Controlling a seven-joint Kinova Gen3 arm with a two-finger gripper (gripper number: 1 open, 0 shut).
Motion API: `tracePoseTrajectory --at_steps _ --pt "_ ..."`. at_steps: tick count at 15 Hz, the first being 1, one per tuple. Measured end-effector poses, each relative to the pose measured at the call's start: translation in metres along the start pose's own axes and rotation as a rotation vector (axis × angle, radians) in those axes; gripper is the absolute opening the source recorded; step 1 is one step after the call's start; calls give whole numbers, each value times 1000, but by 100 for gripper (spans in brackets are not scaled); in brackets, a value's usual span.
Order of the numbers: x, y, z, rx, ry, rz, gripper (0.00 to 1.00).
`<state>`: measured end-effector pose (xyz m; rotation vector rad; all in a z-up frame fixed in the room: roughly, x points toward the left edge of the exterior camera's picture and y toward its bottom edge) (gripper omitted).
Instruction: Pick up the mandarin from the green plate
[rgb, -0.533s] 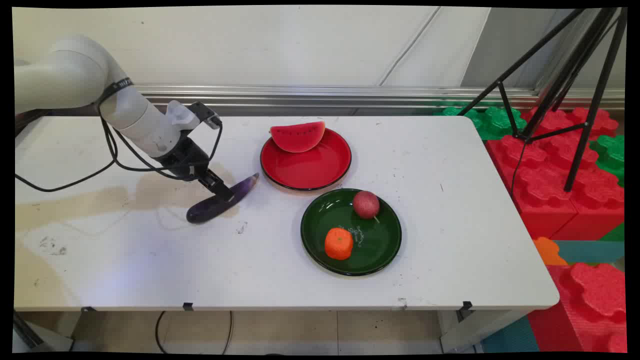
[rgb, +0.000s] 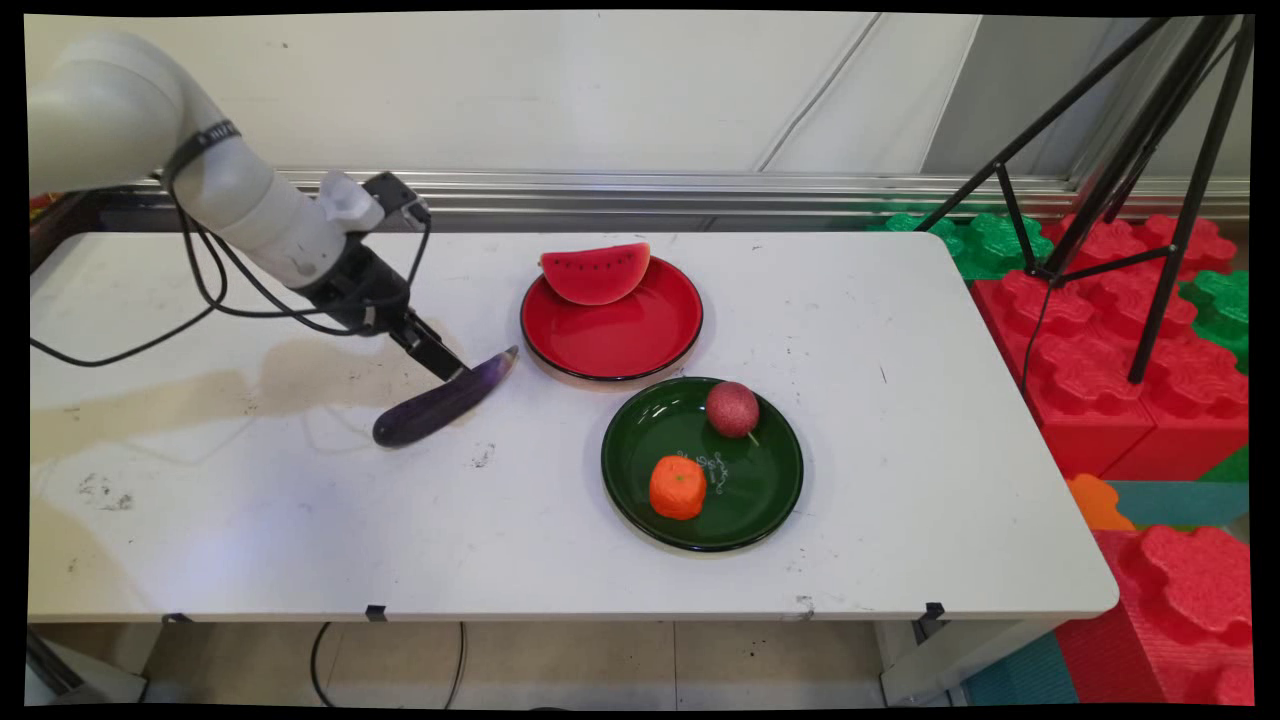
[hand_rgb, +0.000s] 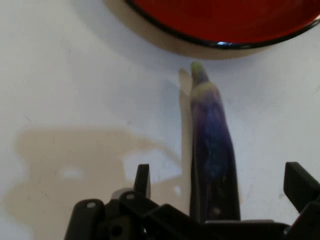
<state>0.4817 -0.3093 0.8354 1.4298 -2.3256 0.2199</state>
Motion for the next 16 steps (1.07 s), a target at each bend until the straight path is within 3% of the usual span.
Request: tracePoseTrajectory --at_steps 7,16 --pt "16 5 -40 -44 73 143 100" --pt "48 40 -68 -147 163 369 100"
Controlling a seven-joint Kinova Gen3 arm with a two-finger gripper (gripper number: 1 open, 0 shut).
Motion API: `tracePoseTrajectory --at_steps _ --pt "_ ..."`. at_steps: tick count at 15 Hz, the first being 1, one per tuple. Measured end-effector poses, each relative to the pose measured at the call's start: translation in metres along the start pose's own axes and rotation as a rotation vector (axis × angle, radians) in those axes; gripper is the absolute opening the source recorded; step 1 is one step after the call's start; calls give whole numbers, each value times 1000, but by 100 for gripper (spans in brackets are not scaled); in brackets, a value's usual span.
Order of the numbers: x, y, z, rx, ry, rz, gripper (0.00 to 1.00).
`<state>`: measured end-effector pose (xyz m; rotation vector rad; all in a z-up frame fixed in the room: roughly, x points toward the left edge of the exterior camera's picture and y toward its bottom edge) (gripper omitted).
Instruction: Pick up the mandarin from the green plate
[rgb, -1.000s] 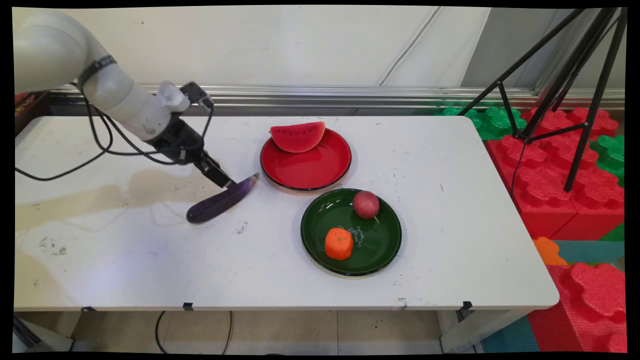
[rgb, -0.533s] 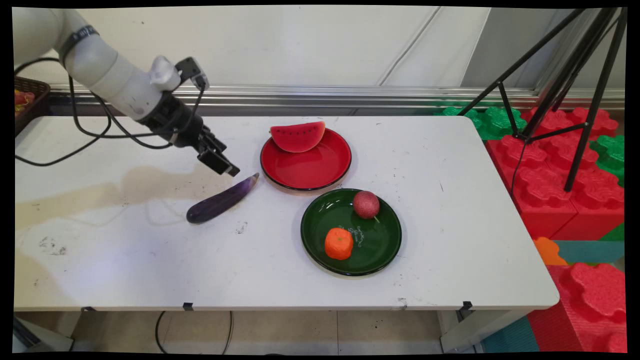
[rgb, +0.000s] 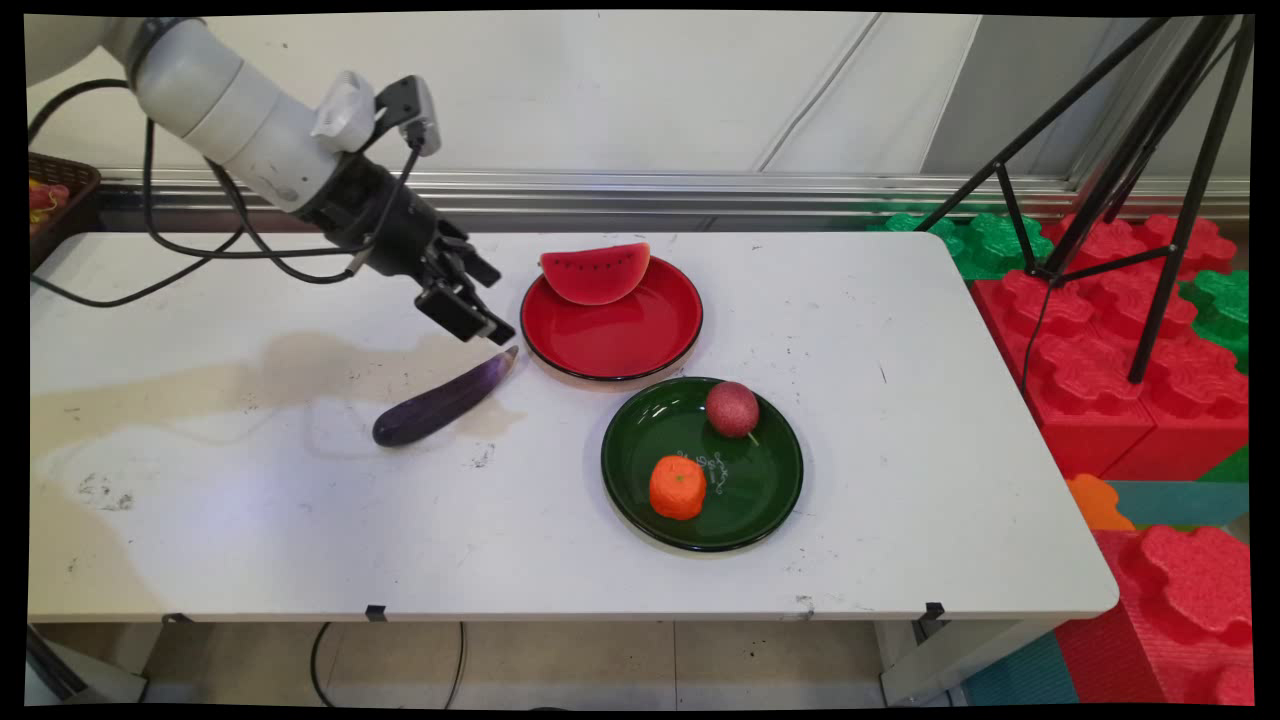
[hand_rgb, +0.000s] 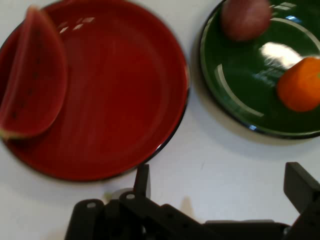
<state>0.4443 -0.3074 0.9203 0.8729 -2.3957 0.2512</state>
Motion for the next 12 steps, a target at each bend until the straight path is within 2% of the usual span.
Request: tracePoseTrajectory --at_steps 6,9,12 --pt "30 27 20 -72 23 137 100" --pt "42 46 42 -110 17 193 100" --pt "48 58 59 -129 7 218 100"
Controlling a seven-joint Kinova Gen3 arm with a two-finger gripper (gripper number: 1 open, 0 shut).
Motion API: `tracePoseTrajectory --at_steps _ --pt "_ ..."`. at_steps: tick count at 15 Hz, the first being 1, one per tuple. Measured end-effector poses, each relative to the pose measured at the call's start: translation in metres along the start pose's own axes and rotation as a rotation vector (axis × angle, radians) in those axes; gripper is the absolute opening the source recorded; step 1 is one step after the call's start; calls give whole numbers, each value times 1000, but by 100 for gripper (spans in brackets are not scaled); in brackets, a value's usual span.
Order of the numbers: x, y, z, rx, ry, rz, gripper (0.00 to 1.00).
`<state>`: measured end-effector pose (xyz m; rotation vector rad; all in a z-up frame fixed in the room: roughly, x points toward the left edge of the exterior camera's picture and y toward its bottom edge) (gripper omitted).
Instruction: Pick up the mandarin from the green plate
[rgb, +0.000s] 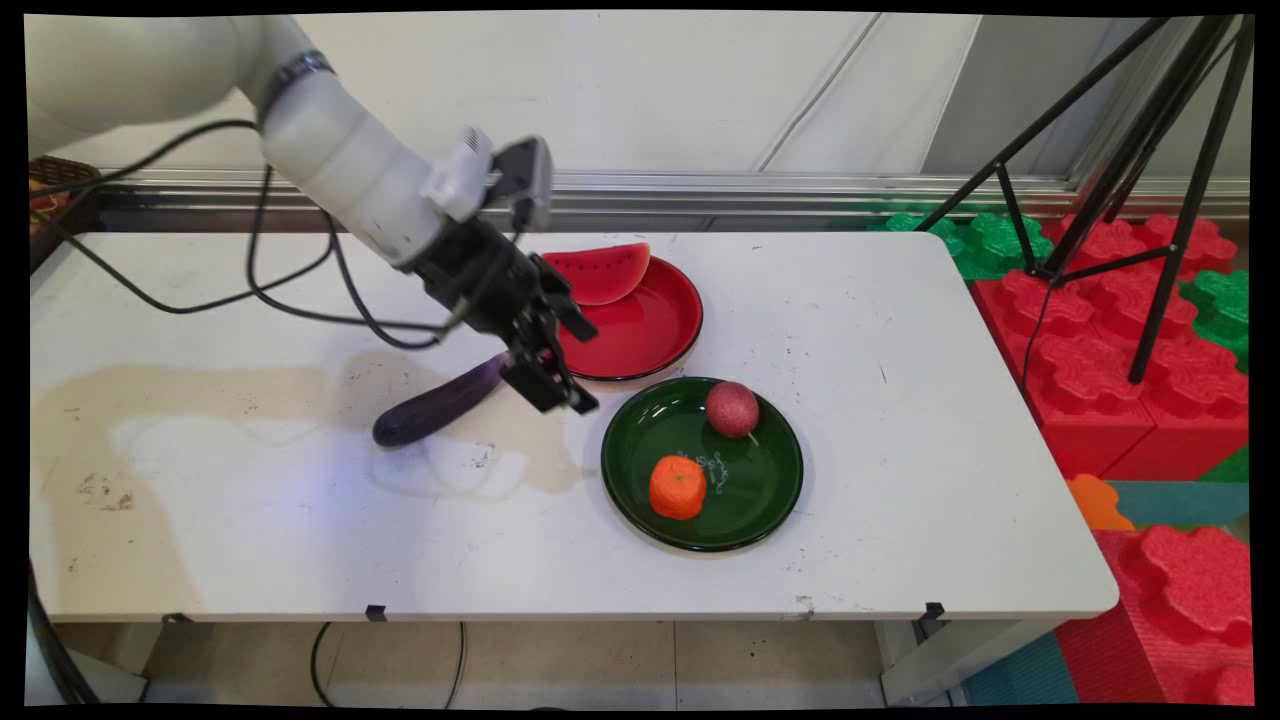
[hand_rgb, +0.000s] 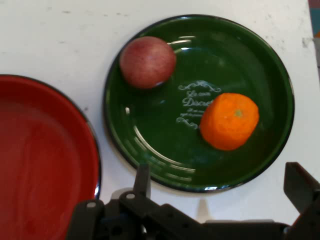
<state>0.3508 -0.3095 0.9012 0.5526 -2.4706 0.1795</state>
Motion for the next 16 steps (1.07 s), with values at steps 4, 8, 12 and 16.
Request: tracePoseTrajectory --at_steps 4,8,12,16 --pt "9 11 28 -24 -29 31 100" --pt "17 22 57 -50 -65 66 100" --pt "24 29 80 -61 -90 79 100" --pt "32 31 100 -54 -115 85 100"
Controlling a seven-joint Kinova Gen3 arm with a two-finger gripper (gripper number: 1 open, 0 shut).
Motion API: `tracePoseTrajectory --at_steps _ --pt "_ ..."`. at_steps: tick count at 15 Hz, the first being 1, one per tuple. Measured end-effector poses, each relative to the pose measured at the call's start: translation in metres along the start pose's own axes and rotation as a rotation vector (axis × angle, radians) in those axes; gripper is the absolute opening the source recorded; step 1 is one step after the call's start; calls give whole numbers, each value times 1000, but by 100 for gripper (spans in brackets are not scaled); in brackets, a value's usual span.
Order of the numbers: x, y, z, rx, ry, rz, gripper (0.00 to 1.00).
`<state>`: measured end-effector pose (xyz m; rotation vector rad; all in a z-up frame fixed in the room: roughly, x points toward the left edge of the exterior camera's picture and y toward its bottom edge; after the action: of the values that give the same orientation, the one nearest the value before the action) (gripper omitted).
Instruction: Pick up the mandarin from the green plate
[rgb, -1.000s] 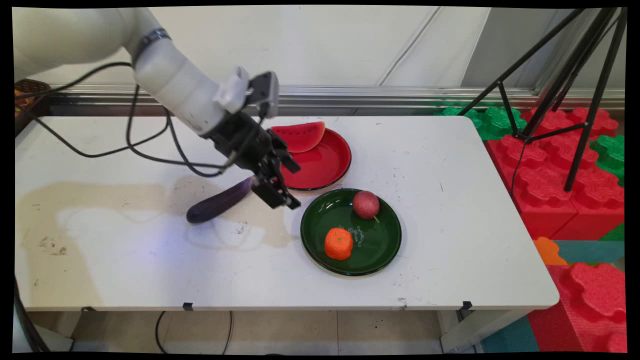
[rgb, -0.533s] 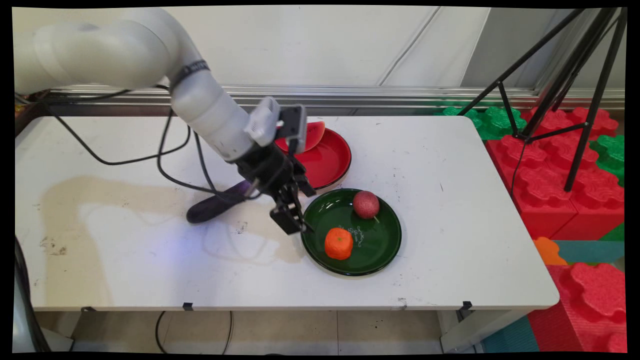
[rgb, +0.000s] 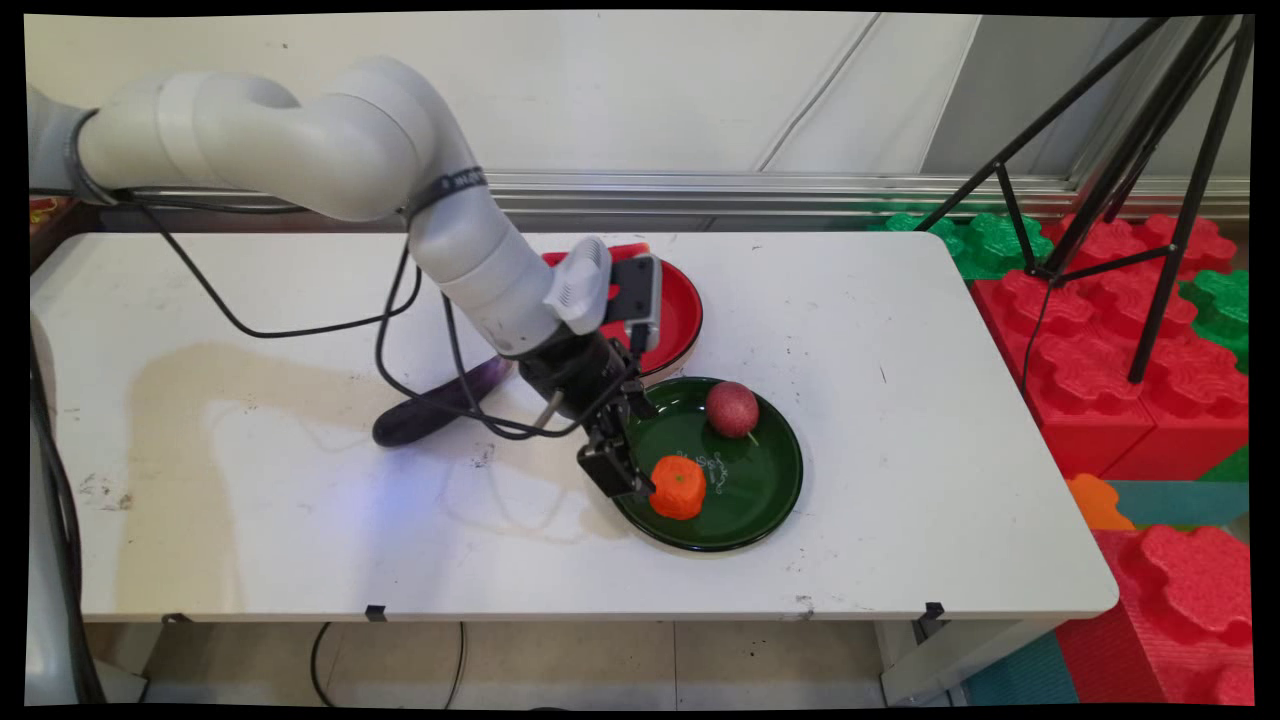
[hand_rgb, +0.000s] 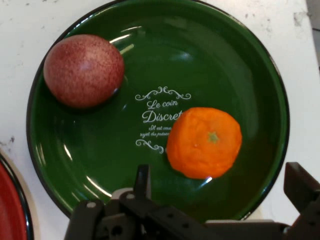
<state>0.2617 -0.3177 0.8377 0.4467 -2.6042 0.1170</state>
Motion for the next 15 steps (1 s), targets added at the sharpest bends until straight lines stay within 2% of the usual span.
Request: tracePoseTrajectory --at_steps 15 --pt "14 0 46 -11 -66 35 100"
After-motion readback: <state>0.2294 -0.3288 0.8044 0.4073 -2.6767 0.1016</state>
